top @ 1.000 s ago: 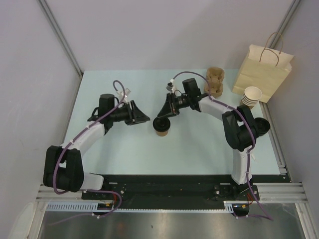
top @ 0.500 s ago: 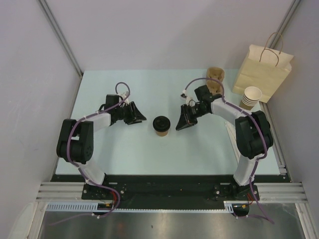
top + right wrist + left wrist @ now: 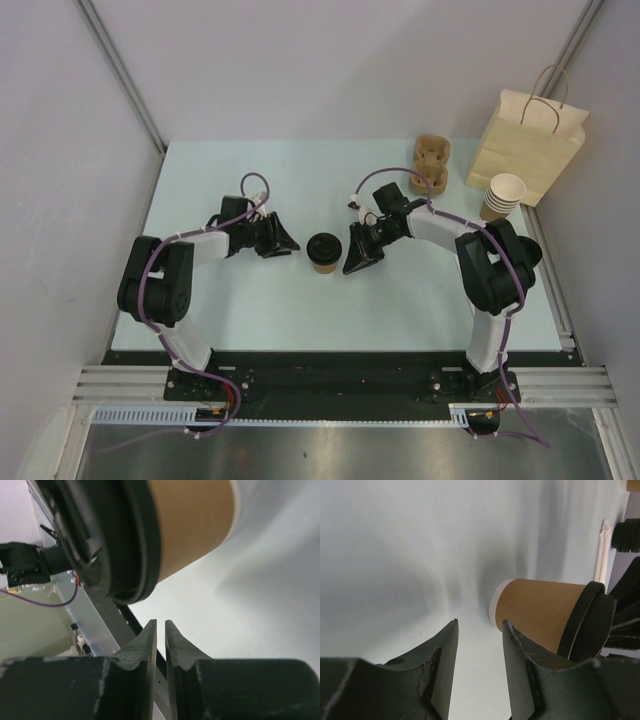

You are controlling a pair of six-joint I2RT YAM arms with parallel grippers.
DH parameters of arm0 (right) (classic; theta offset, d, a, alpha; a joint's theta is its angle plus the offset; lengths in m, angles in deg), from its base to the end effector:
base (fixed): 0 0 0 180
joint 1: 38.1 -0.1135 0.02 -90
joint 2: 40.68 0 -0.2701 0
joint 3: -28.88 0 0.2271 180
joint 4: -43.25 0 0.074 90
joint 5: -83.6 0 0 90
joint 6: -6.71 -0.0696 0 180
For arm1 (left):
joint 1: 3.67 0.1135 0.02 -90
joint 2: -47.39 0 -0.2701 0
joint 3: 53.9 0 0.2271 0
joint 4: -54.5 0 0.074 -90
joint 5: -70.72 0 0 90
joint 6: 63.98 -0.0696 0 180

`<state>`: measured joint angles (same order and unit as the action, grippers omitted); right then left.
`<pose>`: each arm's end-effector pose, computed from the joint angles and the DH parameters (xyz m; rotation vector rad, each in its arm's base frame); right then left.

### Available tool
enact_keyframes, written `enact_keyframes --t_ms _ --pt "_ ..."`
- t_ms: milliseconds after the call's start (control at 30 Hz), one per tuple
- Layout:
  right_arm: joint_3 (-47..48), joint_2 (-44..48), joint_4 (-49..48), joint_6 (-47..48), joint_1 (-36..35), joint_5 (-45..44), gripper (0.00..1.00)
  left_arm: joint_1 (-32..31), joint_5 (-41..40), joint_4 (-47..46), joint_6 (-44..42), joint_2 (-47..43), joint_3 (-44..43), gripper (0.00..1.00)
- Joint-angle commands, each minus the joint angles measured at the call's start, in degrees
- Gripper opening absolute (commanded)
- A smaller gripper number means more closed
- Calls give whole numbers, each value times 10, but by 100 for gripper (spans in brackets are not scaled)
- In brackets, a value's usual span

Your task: Pack the takeout coffee

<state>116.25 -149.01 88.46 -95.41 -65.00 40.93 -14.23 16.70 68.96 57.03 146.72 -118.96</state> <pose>0.3032 0.2112 0.1778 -0.6024 2.6788 1.3220 0.3242 -0.1020 0.1542 -0.1414 2.4882 -1.0816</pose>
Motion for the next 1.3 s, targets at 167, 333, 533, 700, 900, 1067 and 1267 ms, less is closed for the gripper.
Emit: enact_keyframes --t_ms 167,333,533,700,900,1067,1267 --pt "14 -33 -109 -54 15 -5 17 -6 8 -7 -14 -19 8 46" --pt "31 -51 -144 -81 16 8 18 -6 11 -10 -10 -18 10 46" --pt "56 -72 -176 -108 15 31 20 -5 14 -25 3 -25 16 47" --pt "78 -92 -186 -126 11 40 20 2 13 -41 20 -34 33 47" --pt "116 -122 -182 -123 11 39 20 17 6 -42 21 -45 49 47" --pt "123 -126 -132 -87 33 25 20 14 11 -63 10 -51 42 47" --pt "125 -122 -106 -48 63 14 20 -7 20 -64 6 -54 32 47"
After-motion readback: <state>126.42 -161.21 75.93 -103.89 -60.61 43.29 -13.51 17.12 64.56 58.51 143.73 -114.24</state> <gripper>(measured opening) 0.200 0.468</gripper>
